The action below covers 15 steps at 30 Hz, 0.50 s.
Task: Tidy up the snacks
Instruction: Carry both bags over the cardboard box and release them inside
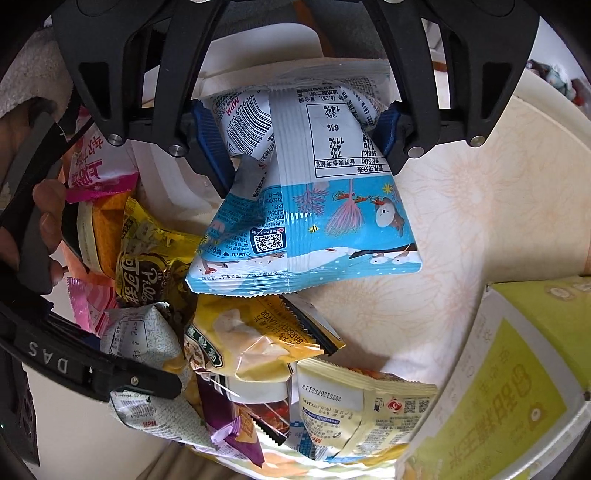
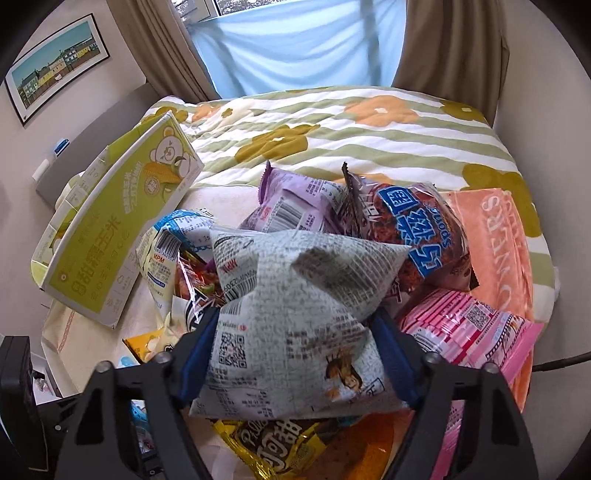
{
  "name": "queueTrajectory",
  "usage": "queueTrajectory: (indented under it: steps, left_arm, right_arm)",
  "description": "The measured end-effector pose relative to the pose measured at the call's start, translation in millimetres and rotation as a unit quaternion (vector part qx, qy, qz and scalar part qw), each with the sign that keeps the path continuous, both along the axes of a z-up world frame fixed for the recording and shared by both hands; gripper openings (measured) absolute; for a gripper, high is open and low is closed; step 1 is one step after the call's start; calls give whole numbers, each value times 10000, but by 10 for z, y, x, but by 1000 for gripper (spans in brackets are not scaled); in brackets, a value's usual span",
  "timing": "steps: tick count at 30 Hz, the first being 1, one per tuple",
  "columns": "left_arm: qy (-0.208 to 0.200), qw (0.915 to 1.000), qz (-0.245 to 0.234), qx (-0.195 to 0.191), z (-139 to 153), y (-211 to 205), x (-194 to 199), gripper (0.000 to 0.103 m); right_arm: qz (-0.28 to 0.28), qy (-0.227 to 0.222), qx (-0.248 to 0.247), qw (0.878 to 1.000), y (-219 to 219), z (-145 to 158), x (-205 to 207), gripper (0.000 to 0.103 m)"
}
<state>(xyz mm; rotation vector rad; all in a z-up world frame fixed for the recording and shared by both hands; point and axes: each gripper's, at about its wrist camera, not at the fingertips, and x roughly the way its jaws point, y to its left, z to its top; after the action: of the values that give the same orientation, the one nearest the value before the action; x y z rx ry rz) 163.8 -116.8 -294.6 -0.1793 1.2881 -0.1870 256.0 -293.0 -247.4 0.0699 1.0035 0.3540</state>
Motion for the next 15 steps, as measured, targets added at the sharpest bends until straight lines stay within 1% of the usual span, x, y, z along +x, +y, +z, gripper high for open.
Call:
queueTrajectory:
  steps: [1,2,8,11,15]
  left_arm:
    - [-8,10000,9,4,12,0,-4,64]
    - [-19,10000,20,6,28,3,-9,64]
    - [-197,9998,55,26,300,53,-129,64]
    - [-382,9992,70,-7,514,87,-218,64]
    - [-878,9961,85,3,984,175,-275,64]
  right_arm:
    - [-9,1,-15,10000,-1,6,-9,68]
    - [-33,1,-18,10000,-8,11,-19,67]
    - [-136,-97,39,9999,-62,165,-133,64]
    - [-141,-213,8,9997,-46,336,-223,64]
    - [-111,-442,-55,9989,-7,649,-366,63]
